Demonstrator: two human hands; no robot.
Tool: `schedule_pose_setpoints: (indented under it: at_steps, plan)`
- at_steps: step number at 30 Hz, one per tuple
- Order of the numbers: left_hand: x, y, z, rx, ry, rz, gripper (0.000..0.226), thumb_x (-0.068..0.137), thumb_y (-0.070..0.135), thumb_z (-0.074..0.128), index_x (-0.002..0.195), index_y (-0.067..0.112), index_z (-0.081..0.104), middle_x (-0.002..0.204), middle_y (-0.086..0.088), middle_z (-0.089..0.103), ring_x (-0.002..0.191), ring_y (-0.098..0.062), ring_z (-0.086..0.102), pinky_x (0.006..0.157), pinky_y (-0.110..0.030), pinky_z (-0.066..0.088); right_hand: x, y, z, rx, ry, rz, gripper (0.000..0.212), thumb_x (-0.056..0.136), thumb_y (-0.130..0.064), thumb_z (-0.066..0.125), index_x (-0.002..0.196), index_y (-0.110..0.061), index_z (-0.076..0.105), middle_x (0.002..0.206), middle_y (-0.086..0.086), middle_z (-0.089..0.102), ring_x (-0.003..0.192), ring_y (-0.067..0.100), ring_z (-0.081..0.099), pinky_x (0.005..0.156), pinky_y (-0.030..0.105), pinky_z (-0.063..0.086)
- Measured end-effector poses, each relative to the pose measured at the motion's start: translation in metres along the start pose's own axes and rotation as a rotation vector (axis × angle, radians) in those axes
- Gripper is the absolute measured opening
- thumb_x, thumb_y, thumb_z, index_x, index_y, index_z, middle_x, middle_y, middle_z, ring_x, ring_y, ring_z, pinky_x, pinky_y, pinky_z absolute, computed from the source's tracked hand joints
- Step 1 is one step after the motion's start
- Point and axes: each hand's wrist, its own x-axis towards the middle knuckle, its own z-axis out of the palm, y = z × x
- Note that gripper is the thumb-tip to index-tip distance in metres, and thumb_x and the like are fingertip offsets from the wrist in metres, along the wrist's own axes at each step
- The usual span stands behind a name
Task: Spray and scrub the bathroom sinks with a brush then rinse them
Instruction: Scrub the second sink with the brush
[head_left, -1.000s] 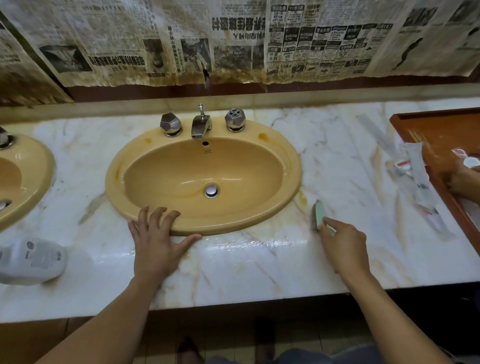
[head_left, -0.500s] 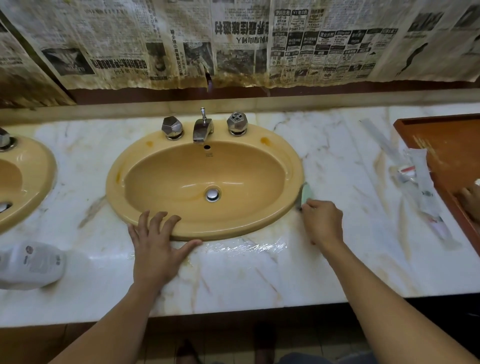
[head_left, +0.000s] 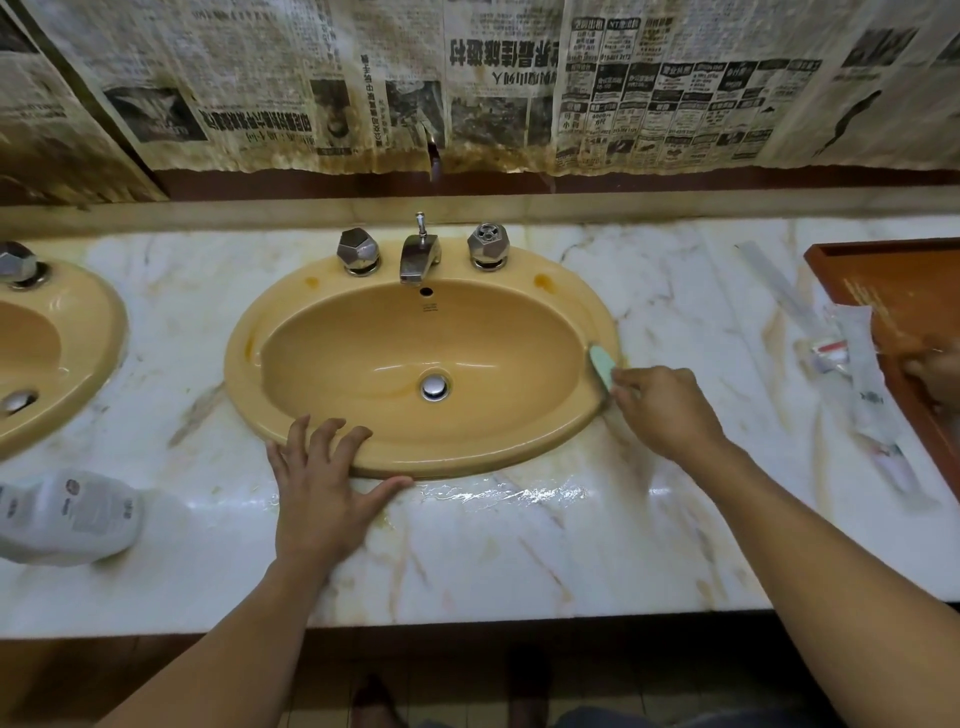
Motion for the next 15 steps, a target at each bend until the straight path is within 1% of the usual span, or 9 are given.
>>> schedule_pose_setpoints:
  at_steps: [2,3,6,7,10,12,15]
  plan:
    - [0.000,-0.001,0.001,0.001,-0.002,0.005,0.085,0.075,0.093,0.045,0.126,0.027,0.064,0.141,-0.003,0.052,0.147,-0.037,0.028,0.115,-0.068,0.019,-0.016,0.004,0.012,-0.079,-0.048,-0.070,0.035,0.100,-0.031,0.056,0.133,-0.028,0.067,0.114,0.021,0.070,0.113,0.041,0.061,0.091,0.046,0.054]
    - [0.001,-0.002,0.001,0.002,-0.006,0.005,0.085,0.076,0.093,0.044,0.126,0.027,0.064,0.141,-0.003,0.051,0.147,-0.037,0.027,0.115,-0.068,0.019,-0.025,0.004,0.020,-0.118,-0.068,-0.108,0.037,0.100,-0.034,0.055,0.136,-0.032,0.064,0.113,0.020,0.071,0.112,0.041,0.062,0.089,0.045,0.054]
    - [0.001,-0.002,0.001,0.007,-0.013,0.005,0.085,0.076,0.093,0.043,0.127,0.028,0.063,0.142,-0.003,0.051,0.148,-0.037,0.027,0.116,-0.068,0.018,-0.047,-0.002,0.036,-0.244,-0.133,-0.209,0.040,0.102,-0.037,0.050,0.142,-0.037,0.057,0.107,0.016,0.071,0.103,0.039,0.064,0.074,0.039,0.052]
    - [0.000,-0.002,0.001,0.007,-0.013,0.005,0.085,0.076,0.093,0.042,0.127,0.028,0.063,0.142,-0.003,0.051,0.148,-0.037,0.027,0.116,-0.068,0.018,-0.046,-0.003,0.036,-0.258,-0.127,-0.210,0.040,0.103,-0.037,0.050,0.141,-0.037,0.058,0.107,0.015,0.071,0.103,0.039,0.064,0.074,0.040,0.051]
    - [0.001,-0.002,0.000,0.002,-0.012,-0.002,0.085,0.076,0.093,0.043,0.127,0.028,0.063,0.142,-0.002,0.050,0.148,-0.036,0.026,0.116,-0.068,0.018,-0.020,0.001,0.021,-0.171,-0.055,-0.109,0.034,0.102,-0.036,0.054,0.134,-0.032,0.066,0.111,0.017,0.071,0.109,0.040,0.062,0.086,0.043,0.055]
    - [0.001,-0.001,0.000,0.001,-0.011,-0.001,0.084,0.076,0.092,0.045,0.127,0.029,0.063,0.142,-0.002,0.050,0.149,-0.035,0.025,0.116,-0.068,0.019,-0.007,0.004,0.012,-0.081,-0.029,-0.042,0.033,0.100,-0.032,0.056,0.130,-0.029,0.069,0.109,0.019,0.070,0.109,0.041,0.061,0.088,0.045,0.055]
    - [0.000,0.000,0.000,-0.011,-0.008,-0.003,0.082,0.075,0.091,0.047,0.127,0.029,0.063,0.142,-0.001,0.050,0.150,-0.034,0.023,0.117,-0.068,0.016,-0.017,-0.004,0.021,-0.142,-0.083,-0.084,0.036,0.100,-0.035,0.055,0.135,-0.033,0.064,0.115,0.018,0.068,0.113,0.040,0.059,0.090,0.044,0.054]
